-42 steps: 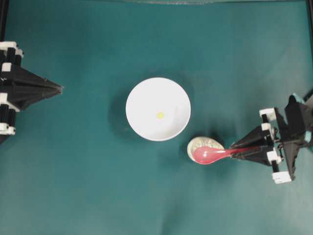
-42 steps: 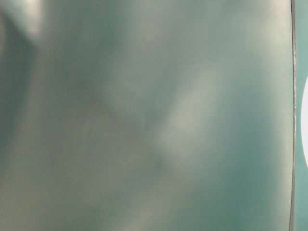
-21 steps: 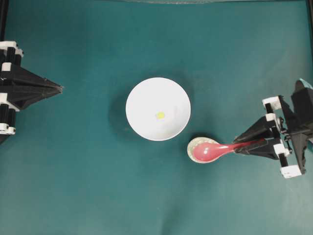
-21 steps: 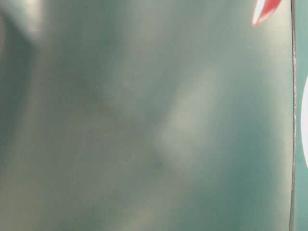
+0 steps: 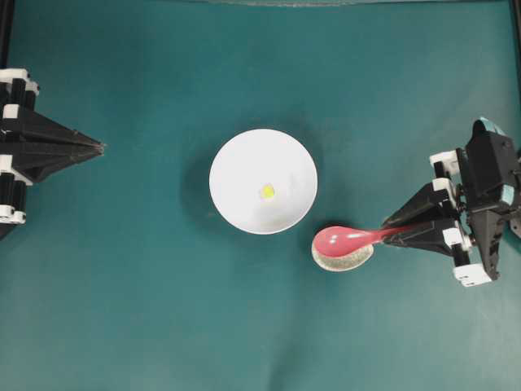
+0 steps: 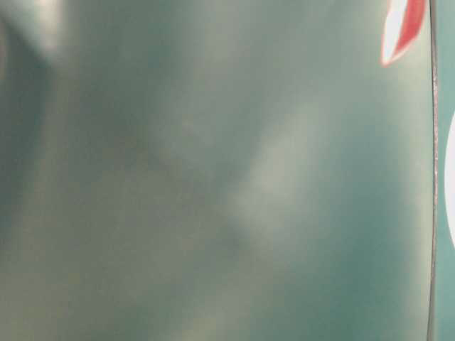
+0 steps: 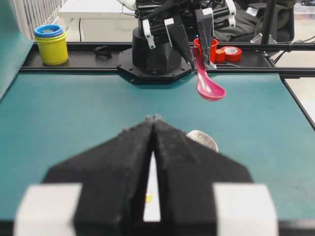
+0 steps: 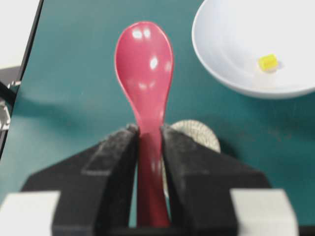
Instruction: Scoop the yellow hexagonal prism block from the bowl with a spoon using the right arm.
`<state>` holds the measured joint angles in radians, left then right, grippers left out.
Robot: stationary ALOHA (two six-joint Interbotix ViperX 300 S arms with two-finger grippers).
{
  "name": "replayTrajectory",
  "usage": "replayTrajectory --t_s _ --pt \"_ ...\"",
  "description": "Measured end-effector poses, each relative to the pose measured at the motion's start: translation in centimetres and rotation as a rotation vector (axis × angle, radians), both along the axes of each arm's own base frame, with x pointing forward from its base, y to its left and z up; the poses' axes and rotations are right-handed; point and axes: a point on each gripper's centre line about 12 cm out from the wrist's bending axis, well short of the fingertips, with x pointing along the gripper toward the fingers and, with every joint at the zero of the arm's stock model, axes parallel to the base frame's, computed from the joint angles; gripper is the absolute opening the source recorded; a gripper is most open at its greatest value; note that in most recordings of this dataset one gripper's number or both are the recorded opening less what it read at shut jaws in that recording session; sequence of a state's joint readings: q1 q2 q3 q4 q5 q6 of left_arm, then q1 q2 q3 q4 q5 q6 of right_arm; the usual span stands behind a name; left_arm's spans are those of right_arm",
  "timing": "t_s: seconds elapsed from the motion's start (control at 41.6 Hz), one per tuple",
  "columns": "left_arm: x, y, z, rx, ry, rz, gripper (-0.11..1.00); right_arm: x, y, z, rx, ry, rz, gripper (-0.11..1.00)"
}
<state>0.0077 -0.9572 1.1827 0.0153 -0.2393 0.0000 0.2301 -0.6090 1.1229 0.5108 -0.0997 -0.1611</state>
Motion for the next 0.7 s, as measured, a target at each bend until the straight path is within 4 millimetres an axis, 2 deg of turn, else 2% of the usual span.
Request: replayTrajectory --t_s 0.168,0.553,0.697 --pt "0.0 0.0 0.0 0.000 0.000 -0.002 0.00 0.2 0.1 -1.2 -0.008 0.056 0.006 0.22" --pt "0.0 0.0 -0.1 0.000 0.006 0.000 0.00 1.6 0.5 -6.4 -0.036 0.220 -0.023 0.22" --pt "0.0 0.0 -0.1 0.000 0.011 -0.001 0.00 1.6 0.8 -7.2 -0.022 0.228 -0.037 0.22"
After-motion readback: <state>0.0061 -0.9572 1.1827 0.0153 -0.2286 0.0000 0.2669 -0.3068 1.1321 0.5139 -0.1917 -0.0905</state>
